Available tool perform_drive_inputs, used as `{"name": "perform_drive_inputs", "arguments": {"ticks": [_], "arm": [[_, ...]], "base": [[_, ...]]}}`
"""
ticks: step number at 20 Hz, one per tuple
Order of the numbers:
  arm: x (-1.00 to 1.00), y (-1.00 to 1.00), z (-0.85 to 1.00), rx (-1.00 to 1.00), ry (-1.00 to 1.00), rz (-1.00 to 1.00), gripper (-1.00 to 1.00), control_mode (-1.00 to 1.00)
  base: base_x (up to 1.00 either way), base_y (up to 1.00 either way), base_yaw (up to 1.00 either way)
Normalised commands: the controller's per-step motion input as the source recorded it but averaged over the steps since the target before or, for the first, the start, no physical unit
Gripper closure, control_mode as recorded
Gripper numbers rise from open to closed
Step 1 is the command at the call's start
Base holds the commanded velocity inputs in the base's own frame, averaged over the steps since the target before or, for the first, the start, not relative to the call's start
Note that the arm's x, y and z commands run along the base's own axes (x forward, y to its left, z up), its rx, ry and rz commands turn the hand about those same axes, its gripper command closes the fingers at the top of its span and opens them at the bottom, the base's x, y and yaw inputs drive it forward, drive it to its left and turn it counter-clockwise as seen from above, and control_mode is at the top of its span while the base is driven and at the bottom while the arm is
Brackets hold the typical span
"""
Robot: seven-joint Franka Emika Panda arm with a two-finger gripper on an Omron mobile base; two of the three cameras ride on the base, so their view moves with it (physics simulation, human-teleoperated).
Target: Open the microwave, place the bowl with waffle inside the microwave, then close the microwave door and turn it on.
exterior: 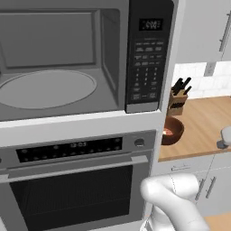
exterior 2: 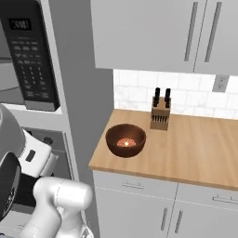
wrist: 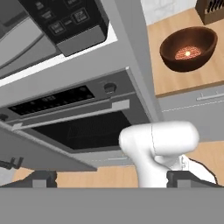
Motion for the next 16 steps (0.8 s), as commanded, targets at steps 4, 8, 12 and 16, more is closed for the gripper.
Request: {"name": "perform_drive_inputs", "arguments": {"ticks": [4, 8, 12, 16], "arm": [[0.0, 0.0, 0.0, 0.0, 0.0, 0.0, -1.0, 1.0], [0.0, 0.0, 0.0, 0.0, 0.0, 0.0, -1.0, 1.0], [0.0, 0.0, 0.0, 0.0, 0.0, 0.0, -1.0, 1.0], [0.0, 0.0, 0.0, 0.0, 0.0, 0.0, -1.0, 1.0]], "base": [[0.54, -0.51, 0.03], [0.35, -0.51, 0.09], [0.37, -0.42, 0.3], [0.11, 0.0, 0.11]]}}
